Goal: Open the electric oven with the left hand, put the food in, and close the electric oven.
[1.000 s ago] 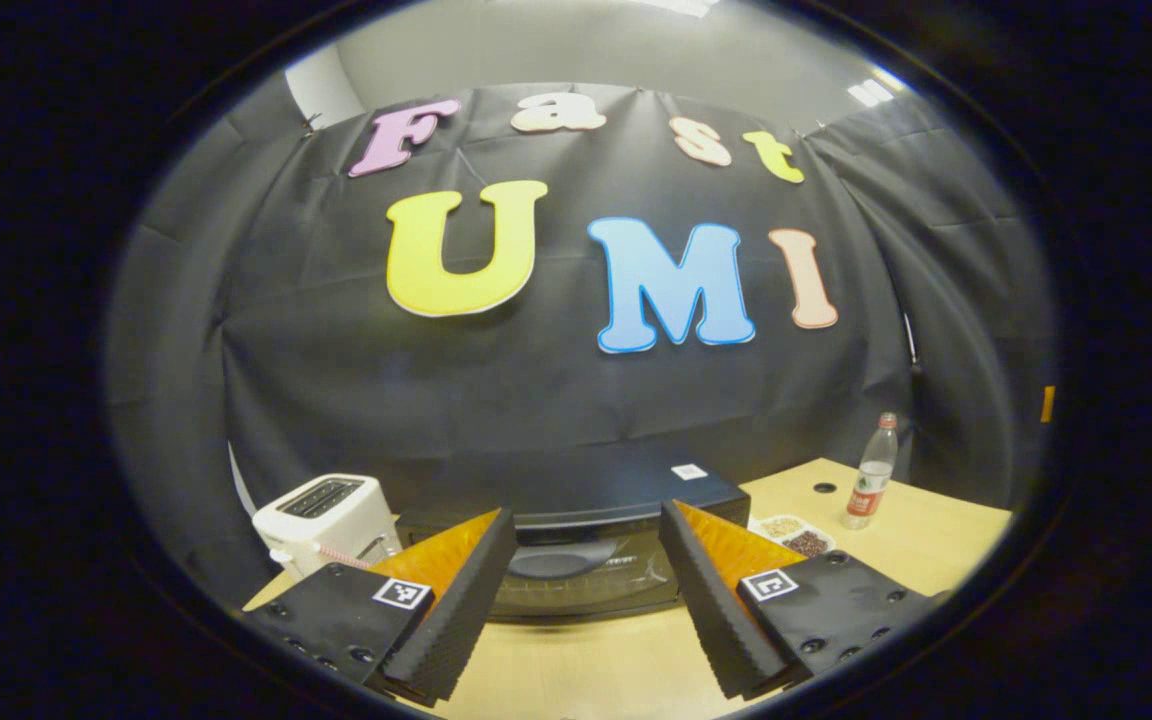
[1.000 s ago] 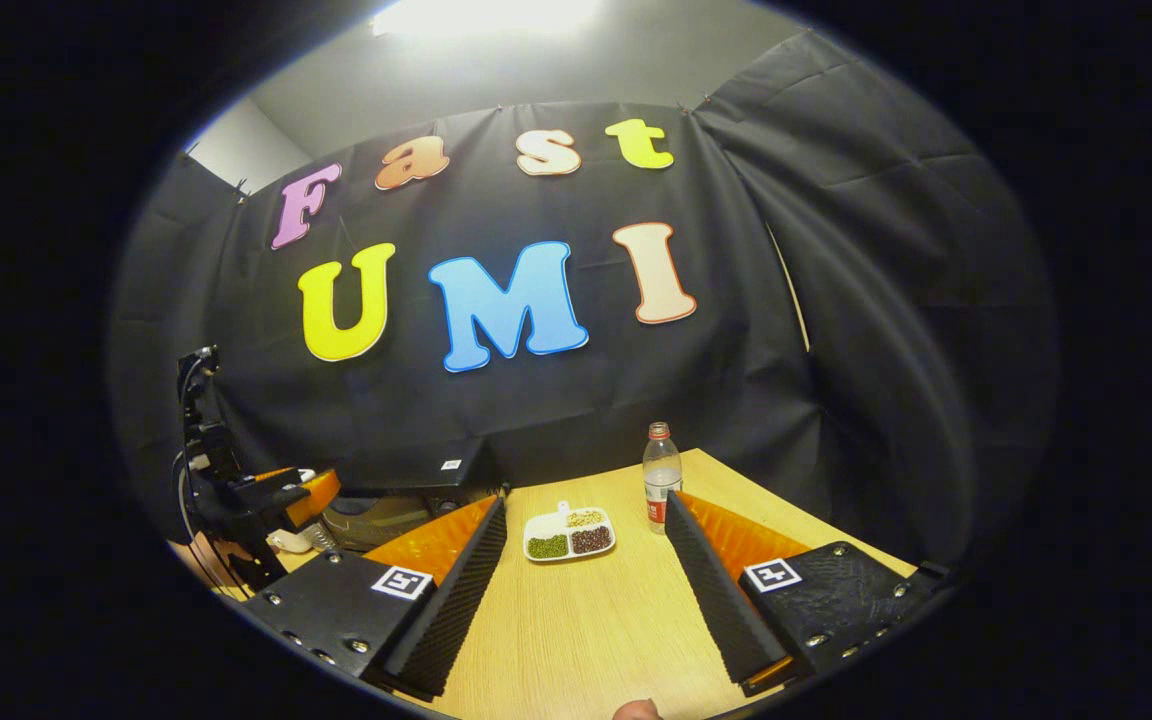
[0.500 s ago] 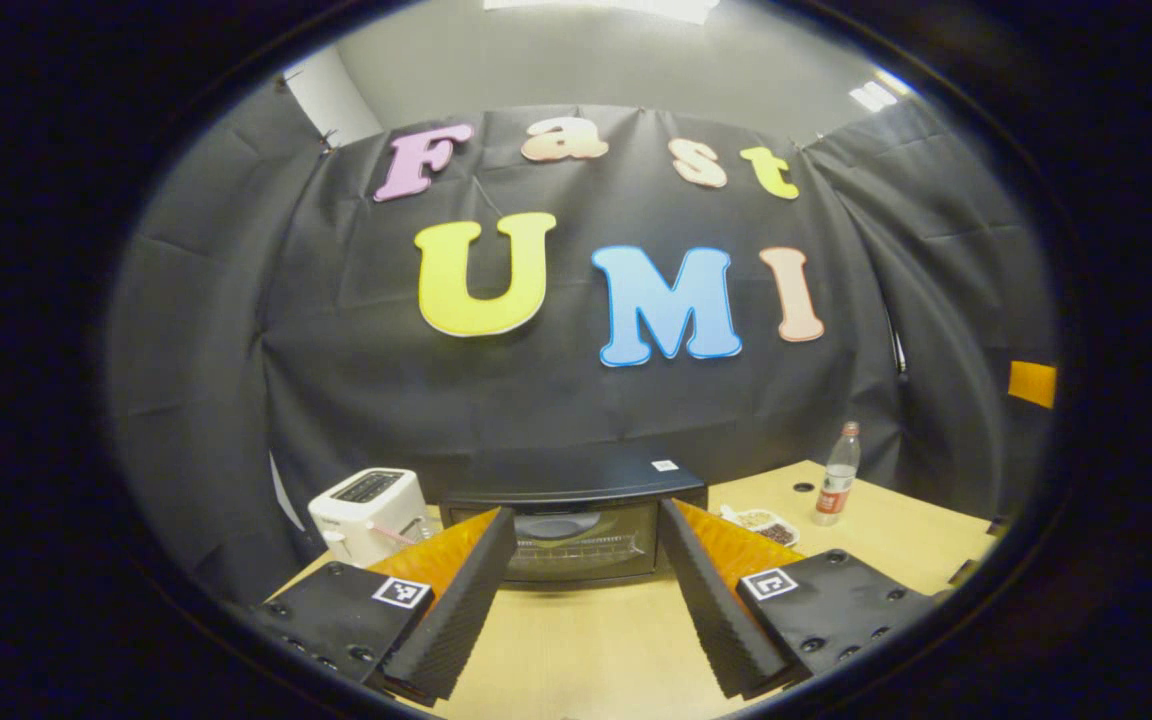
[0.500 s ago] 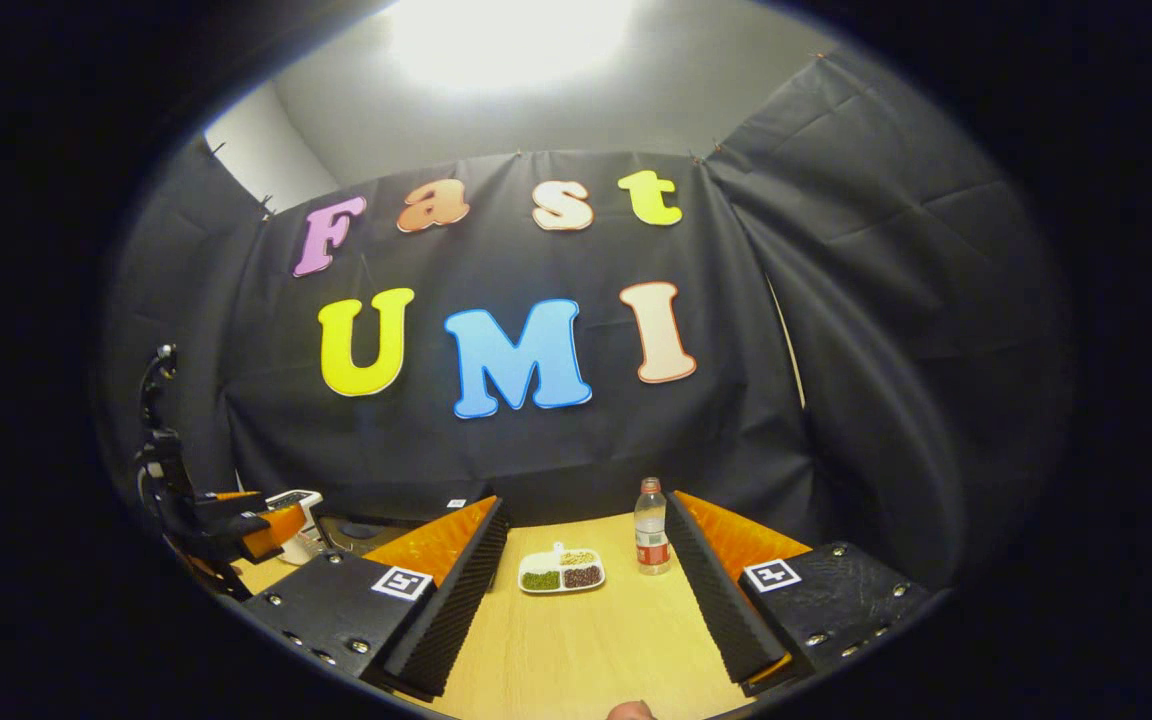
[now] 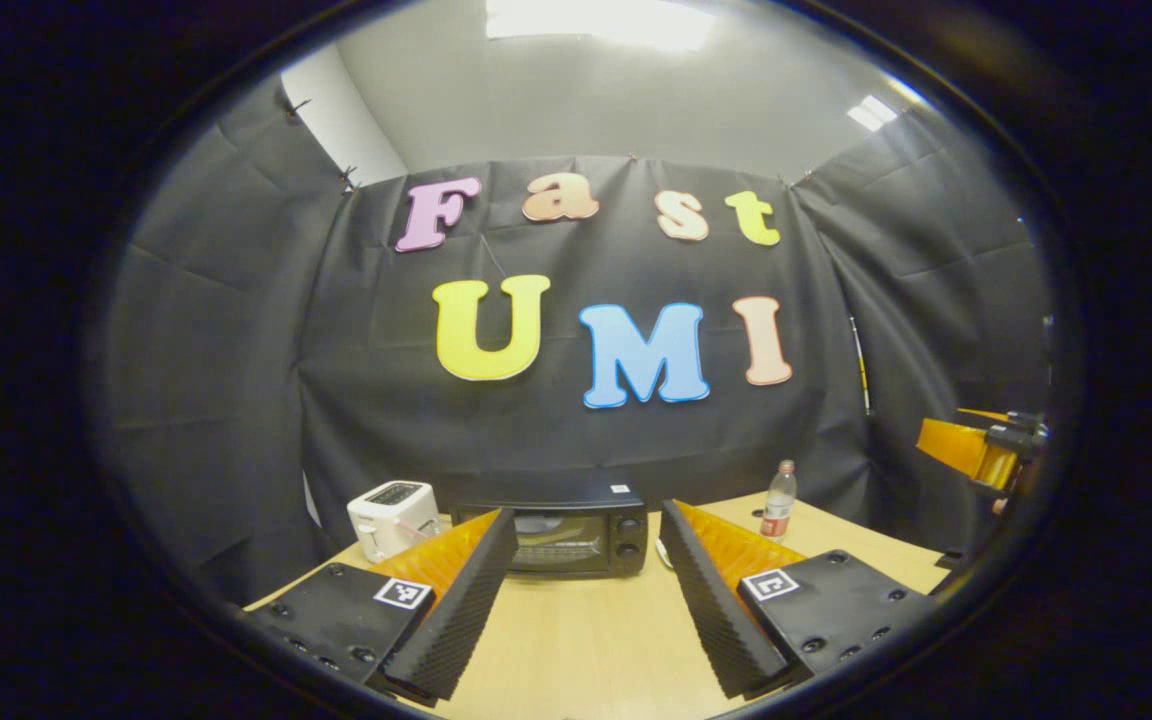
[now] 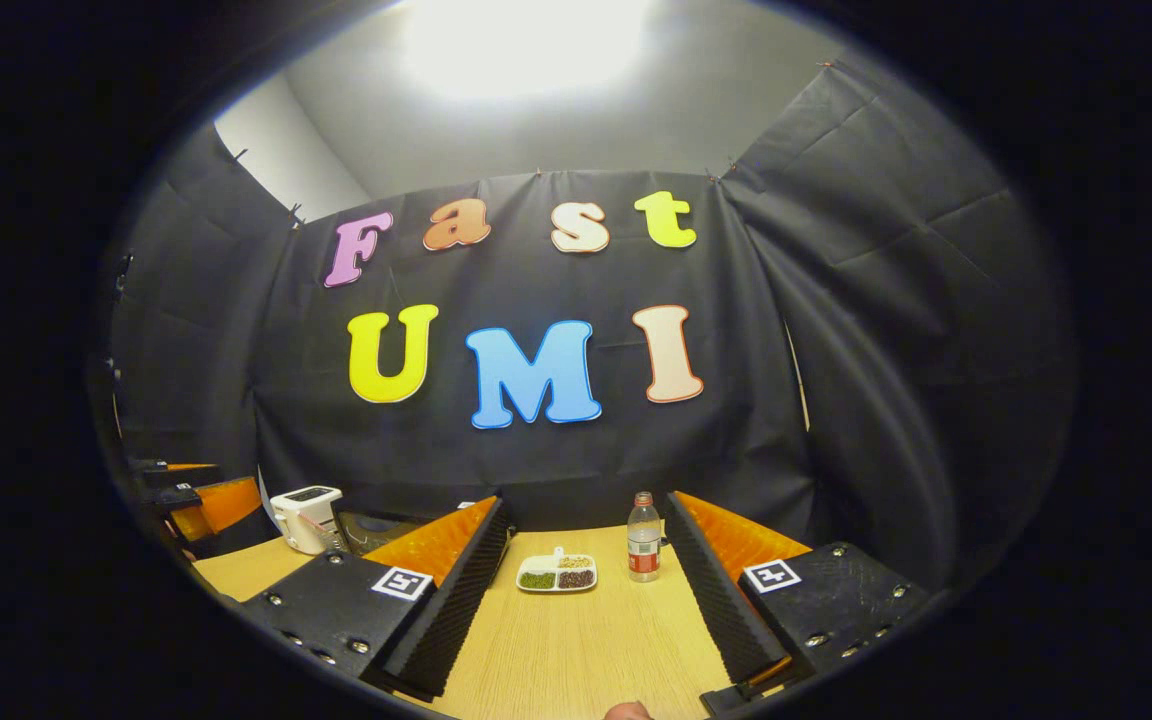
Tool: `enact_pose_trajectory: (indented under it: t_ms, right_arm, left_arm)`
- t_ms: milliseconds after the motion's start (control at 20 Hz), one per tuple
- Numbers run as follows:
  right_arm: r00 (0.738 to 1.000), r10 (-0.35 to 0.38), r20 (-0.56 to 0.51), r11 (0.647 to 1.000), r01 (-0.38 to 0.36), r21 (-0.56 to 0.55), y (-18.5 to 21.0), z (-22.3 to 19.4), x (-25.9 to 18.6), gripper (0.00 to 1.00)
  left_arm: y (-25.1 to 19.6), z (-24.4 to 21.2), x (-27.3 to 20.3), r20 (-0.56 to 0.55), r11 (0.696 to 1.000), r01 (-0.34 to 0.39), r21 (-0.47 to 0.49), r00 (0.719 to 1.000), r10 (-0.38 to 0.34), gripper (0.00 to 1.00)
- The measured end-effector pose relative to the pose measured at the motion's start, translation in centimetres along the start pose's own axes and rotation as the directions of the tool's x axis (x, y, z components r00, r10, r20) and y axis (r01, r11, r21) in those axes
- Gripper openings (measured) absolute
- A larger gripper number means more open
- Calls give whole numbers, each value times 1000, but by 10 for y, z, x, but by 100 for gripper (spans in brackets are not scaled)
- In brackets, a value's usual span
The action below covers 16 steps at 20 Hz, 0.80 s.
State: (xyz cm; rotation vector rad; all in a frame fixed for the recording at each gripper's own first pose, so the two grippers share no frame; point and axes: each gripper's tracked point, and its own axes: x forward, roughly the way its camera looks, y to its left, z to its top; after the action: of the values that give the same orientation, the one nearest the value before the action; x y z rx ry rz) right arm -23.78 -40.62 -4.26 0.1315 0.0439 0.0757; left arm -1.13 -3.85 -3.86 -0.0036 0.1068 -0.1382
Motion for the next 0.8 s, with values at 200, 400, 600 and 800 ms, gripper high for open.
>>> enact_pose_trajectory:
  t_ms: [200, 400, 600, 800]
  right_arm:
    - [1000, -8, 15, 1000, 8, -1, 7, 6, -8, 98]
    - [1000, -1, 21, 1000, 1, 10, 21, 10, -11, 98]
    - [999, 20, 44, 1000, -20, -1, 37, 19, -5, 98]
    - [997, 57, 53, 998, -56, -11, 55, 27, -1, 98]
  left_arm:
    - [5, 17, -13, 42, 1000, 4, 15, 999, -4, 100]
    - [9, 33, -12, 74, 1000, 6, 18, 997, -7, 96]
    - [22, 35, -5, 86, 1000, -12, 10, 996, 12, 93]
    - [44, 35, -10, 94, 998, -57, 5, 994, 56, 93]
